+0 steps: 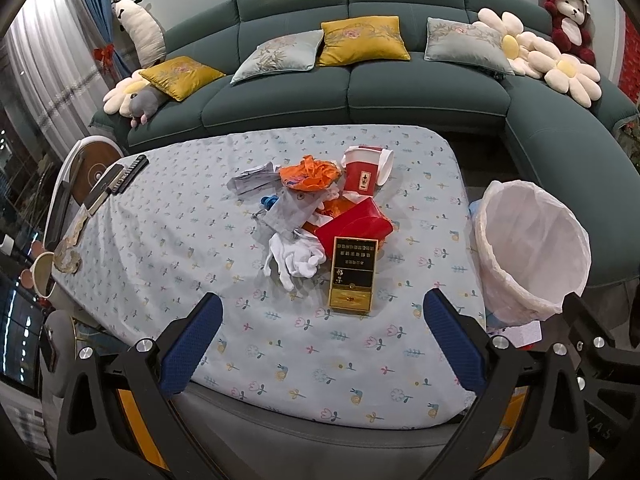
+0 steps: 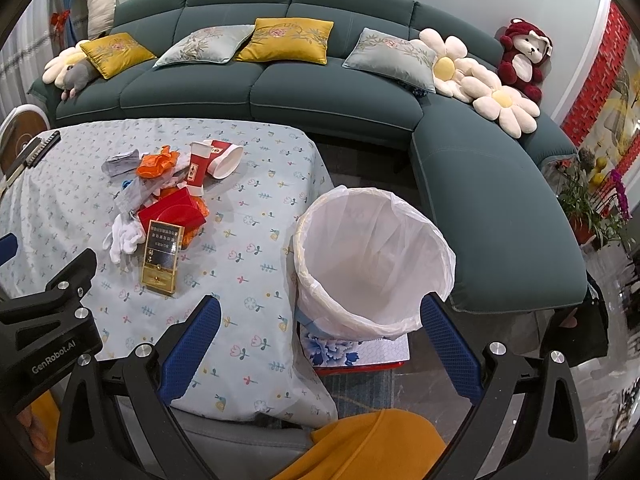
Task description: Collect trash
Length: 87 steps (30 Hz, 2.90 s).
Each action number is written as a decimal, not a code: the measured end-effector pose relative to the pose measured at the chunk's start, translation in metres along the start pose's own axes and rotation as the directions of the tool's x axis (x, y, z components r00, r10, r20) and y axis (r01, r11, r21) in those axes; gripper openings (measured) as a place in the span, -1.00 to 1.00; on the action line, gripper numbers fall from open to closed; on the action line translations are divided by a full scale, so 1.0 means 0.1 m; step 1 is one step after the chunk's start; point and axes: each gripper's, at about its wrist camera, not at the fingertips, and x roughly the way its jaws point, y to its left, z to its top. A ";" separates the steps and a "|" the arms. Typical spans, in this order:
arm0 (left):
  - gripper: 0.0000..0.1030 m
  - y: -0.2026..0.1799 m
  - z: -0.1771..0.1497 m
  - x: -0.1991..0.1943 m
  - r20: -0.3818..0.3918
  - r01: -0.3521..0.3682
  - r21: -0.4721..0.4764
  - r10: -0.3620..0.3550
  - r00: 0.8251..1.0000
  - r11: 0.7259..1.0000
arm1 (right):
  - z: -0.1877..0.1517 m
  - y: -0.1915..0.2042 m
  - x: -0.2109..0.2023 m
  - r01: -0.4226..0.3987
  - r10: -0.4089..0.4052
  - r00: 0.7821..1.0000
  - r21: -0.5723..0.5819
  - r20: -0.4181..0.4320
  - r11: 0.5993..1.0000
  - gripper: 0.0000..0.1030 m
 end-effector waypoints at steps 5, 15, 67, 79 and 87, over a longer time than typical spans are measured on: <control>0.86 0.04 0.01 0.02 -0.006 0.002 -0.009 -0.002 1.000 1.000 | 0.03 0.04 -0.02 -0.001 0.001 1.000 -0.008 0.003 1.000 0.86; 0.86 0.07 0.00 0.07 -0.031 0.027 -0.008 -0.028 0.999 1.000 | 0.07 0.12 -0.02 0.002 -0.002 1.000 -0.025 0.003 1.000 0.86; 0.86 0.12 -0.10 1.68 -0.150 0.188 -0.140 -0.208 0.967 0.972 | 0.50 0.38 0.89 0.018 -0.014 0.997 0.059 -0.079 0.998 0.86; 0.07 0.00 -0.18 2.18 -0.235 0.252 -0.124 -0.275 0.932 0.960 | 0.56 0.57 1.18 0.000 0.005 0.993 0.044 -0.119 0.999 0.86; 0.06 0.18 -0.18 1.93 -0.206 0.277 -0.143 -0.303 0.930 0.950 | 0.59 0.78 1.19 -0.037 0.038 0.992 0.015 -0.117 0.999 0.86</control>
